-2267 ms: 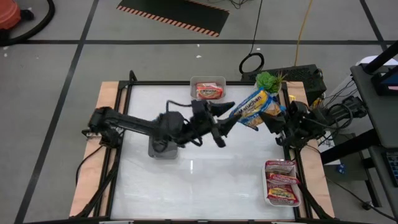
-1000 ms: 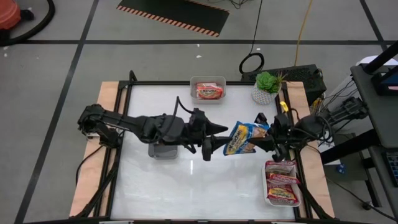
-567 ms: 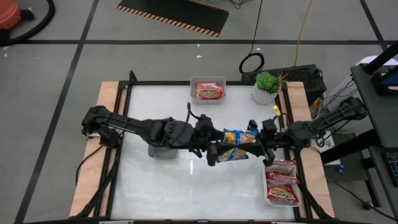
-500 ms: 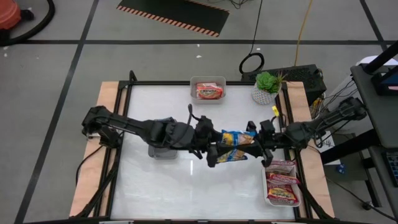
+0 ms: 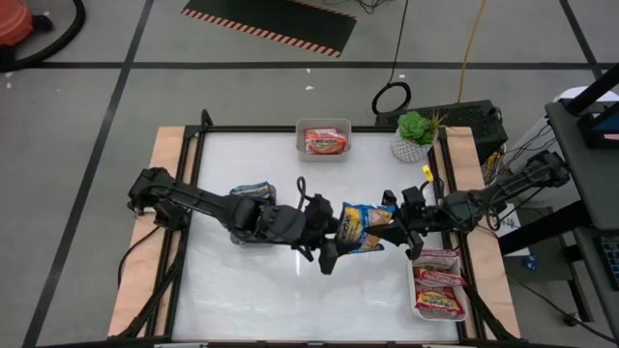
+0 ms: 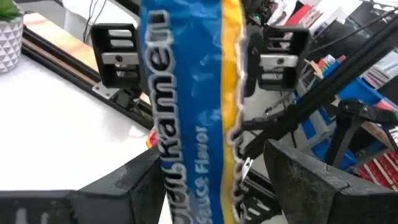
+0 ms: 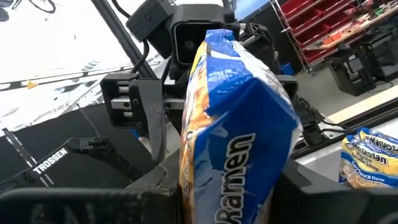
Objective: Sort Maruchan noodles
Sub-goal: Put the blue noodle pack into the black bin
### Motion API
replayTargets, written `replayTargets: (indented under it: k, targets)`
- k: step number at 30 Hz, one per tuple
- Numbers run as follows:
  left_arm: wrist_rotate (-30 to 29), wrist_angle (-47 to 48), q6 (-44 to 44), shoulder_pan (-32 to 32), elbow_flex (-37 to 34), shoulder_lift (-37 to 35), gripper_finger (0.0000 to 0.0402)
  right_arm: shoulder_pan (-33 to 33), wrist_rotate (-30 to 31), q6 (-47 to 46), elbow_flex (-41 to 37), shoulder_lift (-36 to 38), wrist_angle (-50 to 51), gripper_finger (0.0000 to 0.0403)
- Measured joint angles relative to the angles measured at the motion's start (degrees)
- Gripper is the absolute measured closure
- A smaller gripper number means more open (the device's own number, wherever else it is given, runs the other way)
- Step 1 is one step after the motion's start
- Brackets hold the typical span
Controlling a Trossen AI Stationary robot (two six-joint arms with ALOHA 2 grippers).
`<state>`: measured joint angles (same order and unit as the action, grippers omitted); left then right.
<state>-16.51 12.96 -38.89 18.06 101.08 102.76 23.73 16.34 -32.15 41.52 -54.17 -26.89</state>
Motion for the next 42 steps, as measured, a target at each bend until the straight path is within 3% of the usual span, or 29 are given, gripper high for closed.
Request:
replayTargets:
  k: [5, 13, 16, 24, 29, 35, 42]
  targets:
    - [-0.42, 1.74, 0.13, 0.09, 0.0, 0.0, 0.0159, 0.0, 0.0, 0.02, -0.01, 0.12, 0.16, 0.0277]
    - [-1.39, 0.68, -0.56, -0.62, 0.0, 0.0, 0.0259, 0.0, -0.04, 0.34, 0.0, 0.12, 0.05, 0.0277]
    - [-1.29, 0.56, -0.92, -0.79, 0.0, 0.0, 0.0279, 0.0, -0.04, 0.36, 0.0, 0.17, 0.11, 0.0277]
    - [-0.36, 0.2, 0.92, -1.06, 0.0, 0.0, 0.0275, 0.0, 0.0, 0.79, 0.0, 1.28, 0.51, 0.0264]
    - [1.11, 0.59, 1.29, -1.63, 0.0, 0.0, 0.0275, -0.02, 2.25, 0.2, 0.01, 3.64, 1.11, 0.0222]
    - [3.64, 2.71, 3.14, -2.81, -0.06, -0.8, 0.0275, -0.02, 3.03, -2.46, 0.04, 7.22, 9.12, 0.017]
    - [8.07, 19.57, 3.96, -4.55, -0.07, -4.07, 0.0275, -0.02, 4.83, -4.71, 0.02, 11.24, 15.93, 0.0144]
